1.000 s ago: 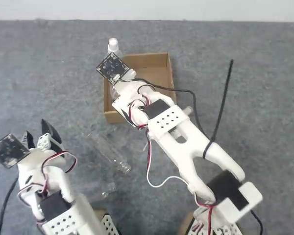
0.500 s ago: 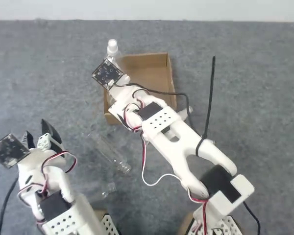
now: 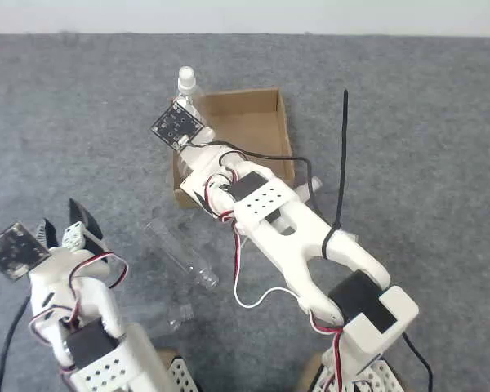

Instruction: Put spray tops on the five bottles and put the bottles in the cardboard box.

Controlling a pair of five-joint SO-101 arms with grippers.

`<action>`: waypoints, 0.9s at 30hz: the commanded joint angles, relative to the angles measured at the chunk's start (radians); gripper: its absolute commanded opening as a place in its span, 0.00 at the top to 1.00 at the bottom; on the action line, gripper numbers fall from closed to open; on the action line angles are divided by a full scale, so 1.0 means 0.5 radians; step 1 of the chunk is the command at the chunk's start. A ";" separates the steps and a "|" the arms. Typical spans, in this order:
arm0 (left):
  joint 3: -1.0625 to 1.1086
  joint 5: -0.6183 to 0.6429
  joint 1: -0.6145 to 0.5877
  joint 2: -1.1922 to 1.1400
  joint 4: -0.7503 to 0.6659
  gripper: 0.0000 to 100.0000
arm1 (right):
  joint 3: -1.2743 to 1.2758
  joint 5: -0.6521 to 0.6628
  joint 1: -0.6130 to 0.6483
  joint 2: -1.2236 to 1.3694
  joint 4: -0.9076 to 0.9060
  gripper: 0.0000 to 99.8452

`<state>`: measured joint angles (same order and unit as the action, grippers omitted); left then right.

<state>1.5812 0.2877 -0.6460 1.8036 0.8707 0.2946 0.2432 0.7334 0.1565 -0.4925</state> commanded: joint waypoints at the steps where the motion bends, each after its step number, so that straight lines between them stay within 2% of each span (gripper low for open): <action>1: -0.032 -0.006 -0.009 0.034 -0.064 0.83 | -0.132 0.000 0.026 -0.011 0.041 0.99; 4: -0.032 -0.006 -0.009 0.034 -0.064 0.83 | -0.132 0.000 0.020 -0.011 0.032 0.98; 9: -0.032 -0.006 -0.009 0.034 -0.064 0.83 | -0.126 0.000 0.023 -0.011 0.020 0.88; 21: -0.029 -0.009 -0.006 0.034 -0.064 0.83 | -0.123 -0.003 0.020 -0.014 0.017 0.87; 27: -0.029 -0.009 -0.003 0.034 -0.064 0.83 | -0.129 -0.006 0.017 -0.029 -0.041 0.75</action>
<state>1.5812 0.2877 -0.6460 1.8036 0.8707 0.2946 0.2417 0.7411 0.1580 -0.4925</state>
